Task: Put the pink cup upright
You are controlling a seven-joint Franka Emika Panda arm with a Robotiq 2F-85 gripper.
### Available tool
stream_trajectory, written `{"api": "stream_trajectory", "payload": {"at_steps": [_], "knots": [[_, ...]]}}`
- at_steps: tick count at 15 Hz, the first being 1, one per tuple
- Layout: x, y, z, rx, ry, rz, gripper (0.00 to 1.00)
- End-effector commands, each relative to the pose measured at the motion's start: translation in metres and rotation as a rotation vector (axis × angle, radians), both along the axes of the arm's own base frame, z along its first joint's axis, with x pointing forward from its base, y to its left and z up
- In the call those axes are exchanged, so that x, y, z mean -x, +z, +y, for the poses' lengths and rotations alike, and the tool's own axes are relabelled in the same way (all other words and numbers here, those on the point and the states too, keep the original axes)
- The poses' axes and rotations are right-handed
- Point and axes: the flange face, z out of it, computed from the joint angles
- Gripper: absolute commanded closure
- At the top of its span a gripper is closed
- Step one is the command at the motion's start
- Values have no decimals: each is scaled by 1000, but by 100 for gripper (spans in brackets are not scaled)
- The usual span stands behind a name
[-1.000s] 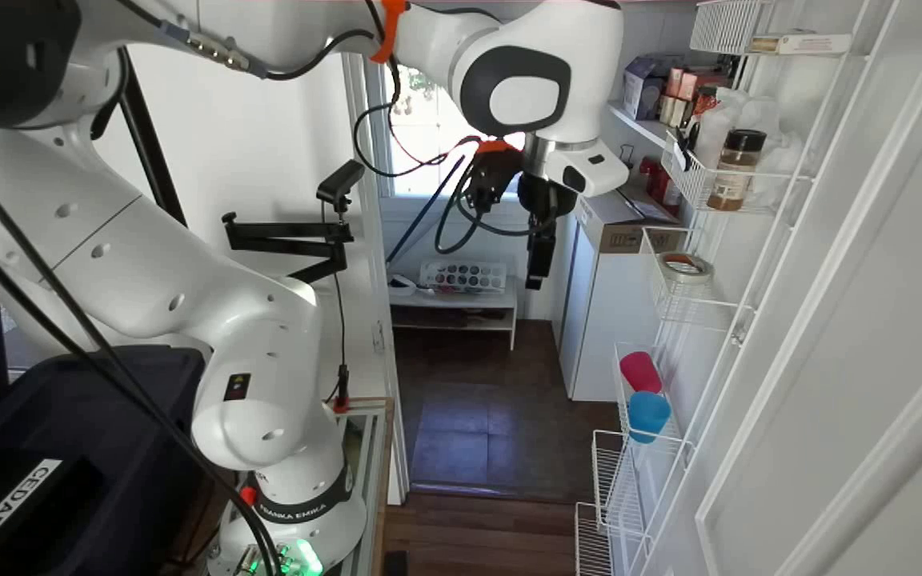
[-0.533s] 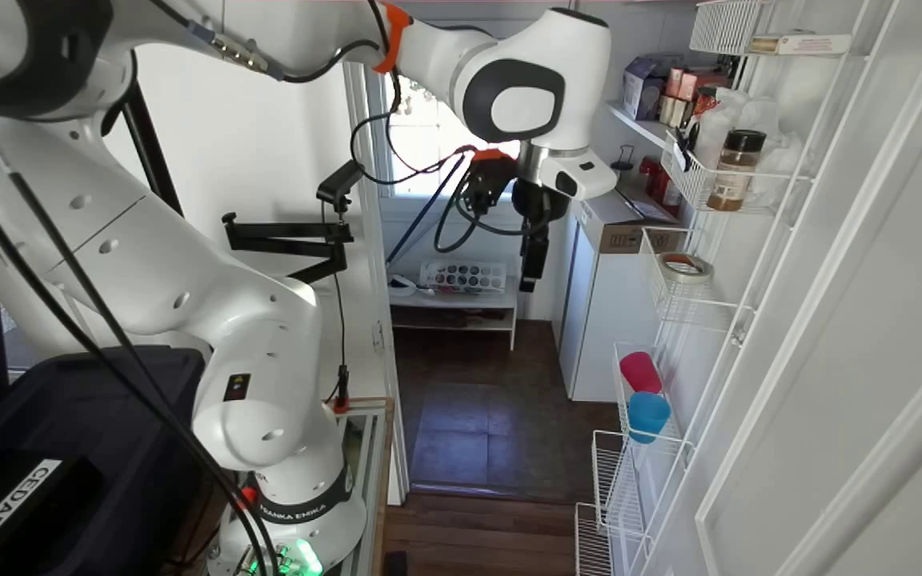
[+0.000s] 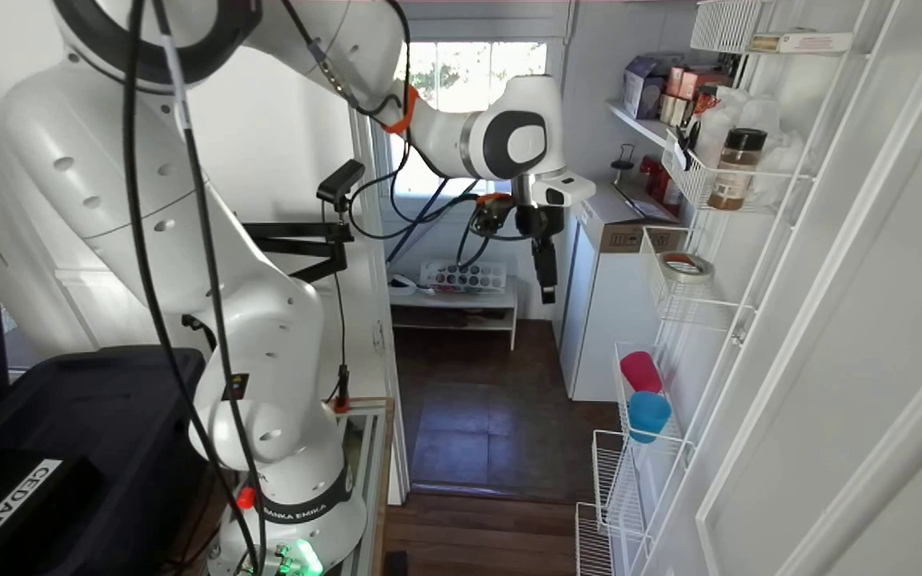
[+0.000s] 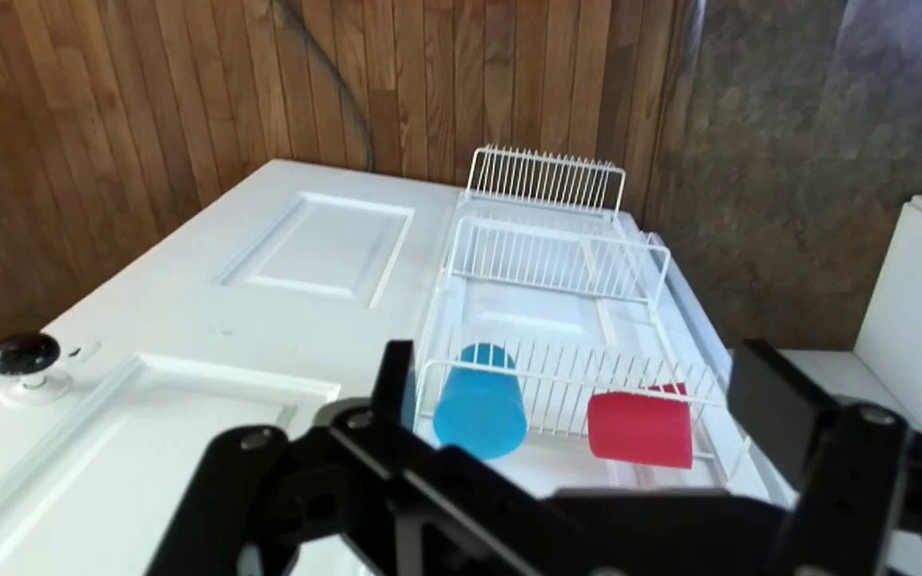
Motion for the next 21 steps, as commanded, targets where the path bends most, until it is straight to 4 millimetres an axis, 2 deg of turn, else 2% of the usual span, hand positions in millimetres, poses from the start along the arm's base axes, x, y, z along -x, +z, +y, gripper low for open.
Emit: {"api": "stream_trajectory", "payload": {"at_steps": [1, 2, 3, 5, 8, 15, 21], "knots": [[-39, -32, 25, 55, 1, -52, 0], [-49, -44, 31, 65, 23, -35, 0], [-22, -27, 16, 63, 18, -43, 0], [-38, -43, 22, 69, 27, -20, 0], [-48, -49, 27, 59, 30, -5, 0], [-68, -99, 76, 116, 184, 18, 0], [-99, -145, 109, 192, 158, -37, 0]]}}
